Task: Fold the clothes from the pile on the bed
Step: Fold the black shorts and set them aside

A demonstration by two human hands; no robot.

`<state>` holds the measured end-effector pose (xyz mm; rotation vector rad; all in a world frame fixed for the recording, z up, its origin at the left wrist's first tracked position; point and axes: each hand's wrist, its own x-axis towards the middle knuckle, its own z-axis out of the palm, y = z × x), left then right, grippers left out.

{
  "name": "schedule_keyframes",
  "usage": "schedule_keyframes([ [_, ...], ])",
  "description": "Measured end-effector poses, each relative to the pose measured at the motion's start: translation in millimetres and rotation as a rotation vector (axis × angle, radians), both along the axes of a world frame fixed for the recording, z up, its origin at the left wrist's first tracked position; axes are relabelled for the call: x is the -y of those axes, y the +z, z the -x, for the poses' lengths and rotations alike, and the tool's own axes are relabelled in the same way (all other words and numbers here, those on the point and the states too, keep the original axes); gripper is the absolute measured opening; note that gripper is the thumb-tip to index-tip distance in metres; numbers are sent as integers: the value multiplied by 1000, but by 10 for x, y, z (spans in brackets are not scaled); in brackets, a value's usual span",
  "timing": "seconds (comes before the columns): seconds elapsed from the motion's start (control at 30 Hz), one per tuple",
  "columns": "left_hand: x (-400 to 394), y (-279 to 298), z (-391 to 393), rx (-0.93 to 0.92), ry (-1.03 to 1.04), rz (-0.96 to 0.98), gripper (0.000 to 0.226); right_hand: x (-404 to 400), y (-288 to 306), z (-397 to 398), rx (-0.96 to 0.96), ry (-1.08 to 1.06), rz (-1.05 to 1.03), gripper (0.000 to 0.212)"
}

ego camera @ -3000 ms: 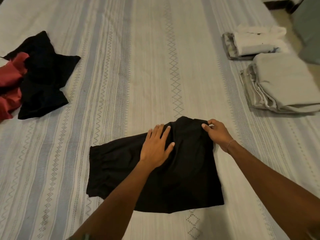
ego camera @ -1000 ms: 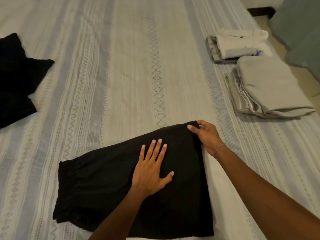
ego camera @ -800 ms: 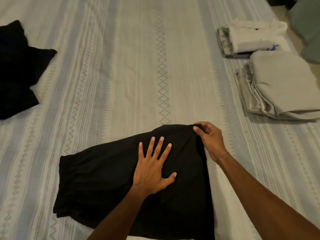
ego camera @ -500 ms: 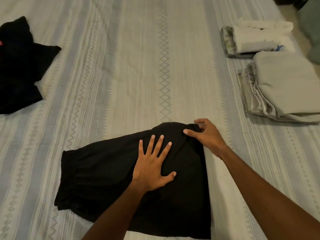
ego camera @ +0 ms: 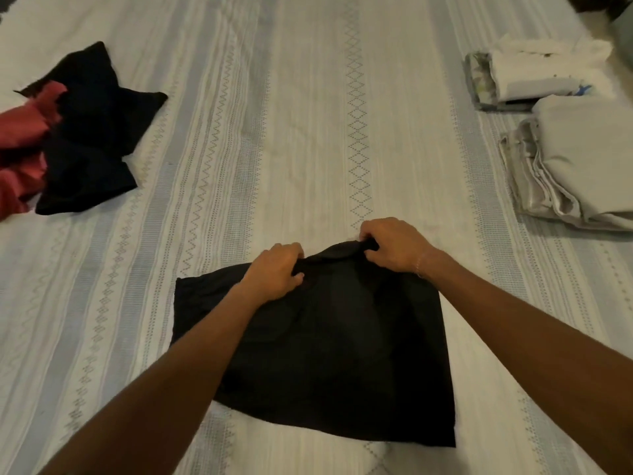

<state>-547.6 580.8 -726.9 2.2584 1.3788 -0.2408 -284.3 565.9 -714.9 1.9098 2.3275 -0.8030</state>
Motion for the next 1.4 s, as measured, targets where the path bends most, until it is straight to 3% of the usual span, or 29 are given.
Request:
schedule_keyframes([
  [0.07,-21,115,54,19,-89,-42,16,230,131,14,-31,23,-156,14],
  [0.2,267,188,164,40,-277,-233,21,912,230,112,128,125,-525,21],
  [0.3,561,65,322,35,-419,-281,26,1503,6,280,219,83,-488,32],
  [0.33,613,24,378,47,-426,-282,23,1663,-84,335,230,52,-458,26],
  [0.4,722,-27,481,84,-398,-293,31,1896,-210,414,217,-65,-389,39],
  [0.57,833,-84,379,116,-305,-453,34,1787,-195,332,187,-352,-476,30],
  [0.7,972,-138,137,98,-293,-396,37,1596,-247,97,265,-330,-326,48],
  [0.77,1054,-182,43,54,-294,-328,44,1608,-286,11,271,-339,-244,46],
  [1.0,1156,-220,-43,-47,-243,-317,57,1678,-301,-171,174,-336,-318,32],
  [1.17,1219,-185,-240,5,-127,-336,64,1678,-285,-217,11,-610,-312,36],
  [1.4,1262,-134,-908,97,-193,-281,48,1599,-228,-237,-106,-636,-334,17],
])
